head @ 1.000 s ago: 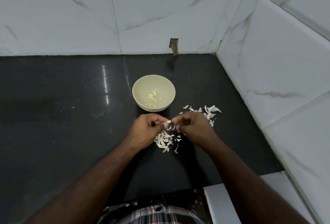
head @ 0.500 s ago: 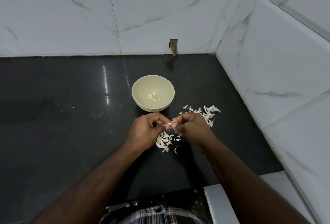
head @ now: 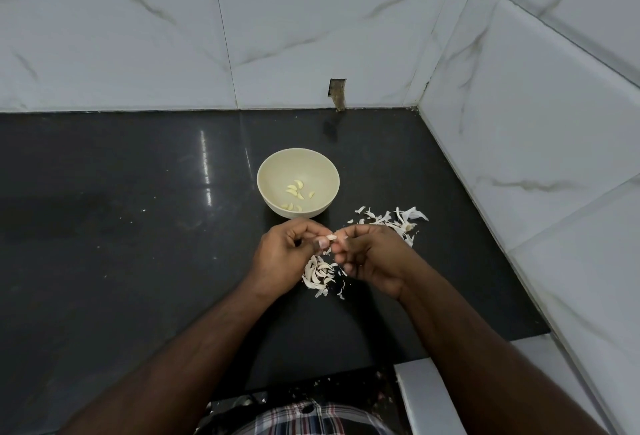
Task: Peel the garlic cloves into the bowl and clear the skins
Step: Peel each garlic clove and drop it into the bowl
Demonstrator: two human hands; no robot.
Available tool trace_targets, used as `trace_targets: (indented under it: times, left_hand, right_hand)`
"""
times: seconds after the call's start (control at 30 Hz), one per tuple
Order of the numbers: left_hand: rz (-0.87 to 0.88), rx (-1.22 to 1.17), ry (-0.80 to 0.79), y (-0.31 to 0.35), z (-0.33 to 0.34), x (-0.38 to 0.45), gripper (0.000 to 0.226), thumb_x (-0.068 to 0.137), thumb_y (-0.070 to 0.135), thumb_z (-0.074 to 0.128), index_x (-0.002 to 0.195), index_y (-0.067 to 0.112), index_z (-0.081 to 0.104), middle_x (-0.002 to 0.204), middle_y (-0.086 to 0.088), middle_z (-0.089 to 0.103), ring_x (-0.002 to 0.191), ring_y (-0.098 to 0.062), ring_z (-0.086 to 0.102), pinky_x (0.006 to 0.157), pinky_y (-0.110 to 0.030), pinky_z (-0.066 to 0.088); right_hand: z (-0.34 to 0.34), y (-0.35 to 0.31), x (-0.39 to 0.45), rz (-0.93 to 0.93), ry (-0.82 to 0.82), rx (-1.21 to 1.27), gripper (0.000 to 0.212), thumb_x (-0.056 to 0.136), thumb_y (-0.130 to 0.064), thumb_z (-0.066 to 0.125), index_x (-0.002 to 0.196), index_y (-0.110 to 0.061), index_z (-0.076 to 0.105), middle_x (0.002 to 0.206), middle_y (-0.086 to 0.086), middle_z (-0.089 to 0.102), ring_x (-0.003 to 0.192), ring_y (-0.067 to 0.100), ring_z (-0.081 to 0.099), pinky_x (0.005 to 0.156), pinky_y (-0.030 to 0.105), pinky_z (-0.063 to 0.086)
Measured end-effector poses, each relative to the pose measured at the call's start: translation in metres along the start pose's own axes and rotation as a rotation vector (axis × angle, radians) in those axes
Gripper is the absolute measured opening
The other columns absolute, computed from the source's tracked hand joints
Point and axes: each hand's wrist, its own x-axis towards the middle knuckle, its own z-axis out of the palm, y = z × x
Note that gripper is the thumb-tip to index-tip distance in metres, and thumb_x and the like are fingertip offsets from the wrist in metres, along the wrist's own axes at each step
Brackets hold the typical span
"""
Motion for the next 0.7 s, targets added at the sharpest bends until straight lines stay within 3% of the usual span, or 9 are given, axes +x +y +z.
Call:
trace_targets:
  times: [0.13,0.3,0.5,0.6,0.7]
  left_hand:
    - [-0.057,-0.125,-0.009,0.008,0.001,0.0,0.015,0.094,0.003,0.066,0.092,0.015,0.075,0.077,-0.004,0.075,0.066,-0.01,0.064,0.07,-0.022,0.052]
    - [-0.133,-0.129,-0.046,0.009,0.002,-0.002,0.014,0.098,0.012,0.063,0.088,0.013,0.073,0.074,-0.003,0.073,0.064,-0.01,0.061,0.064,-0.026,0.046]
    - [-0.207,-0.231,-0.118,0.017,0.003,-0.003,0.024,0.102,0.02,0.057,0.086,0.008,0.072,0.074,-0.005,0.071,0.062,-0.009,0.058,0.056,-0.019,0.041]
    - [-0.259,-0.276,-0.133,0.019,0.003,-0.003,0.028,0.102,0.021,0.056,0.086,0.005,0.071,0.07,-0.004,0.069,0.059,-0.009,0.057,0.052,-0.019,0.038]
    - [-0.263,-0.19,-0.072,0.021,0.004,-0.002,0.029,0.098,0.03,0.062,0.084,0.006,0.071,0.069,-0.003,0.07,0.057,-0.007,0.057,0.051,-0.017,0.04]
  right_hand:
    - [-0.001,0.004,0.002,-0.236,0.118,-0.193,0.024,0.092,0.006,0.06,0.093,-0.013,0.074,0.083,0.005,0.073,0.066,0.011,0.059,0.057,0.021,0.047]
    - [-0.001,0.004,0.002,-0.462,0.089,-0.332,0.019,0.089,0.0,0.069,0.105,-0.008,0.076,0.091,0.008,0.077,0.074,0.004,0.065,0.07,0.018,0.05]
    - [0.002,0.007,-0.003,-0.455,-0.006,-0.13,0.018,0.092,0.004,0.064,0.108,0.002,0.071,0.084,0.017,0.072,0.076,0.016,0.065,0.072,0.023,0.054]
    - [0.007,0.007,-0.007,-0.451,-0.06,-0.025,0.018,0.091,0.006,0.064,0.106,0.002,0.072,0.091,0.032,0.069,0.078,0.023,0.066,0.074,0.027,0.057]
    - [0.009,0.005,-0.005,-0.454,0.043,-0.022,0.013,0.089,0.004,0.068,0.095,-0.006,0.074,0.089,0.02,0.075,0.078,0.022,0.07,0.074,0.028,0.059]
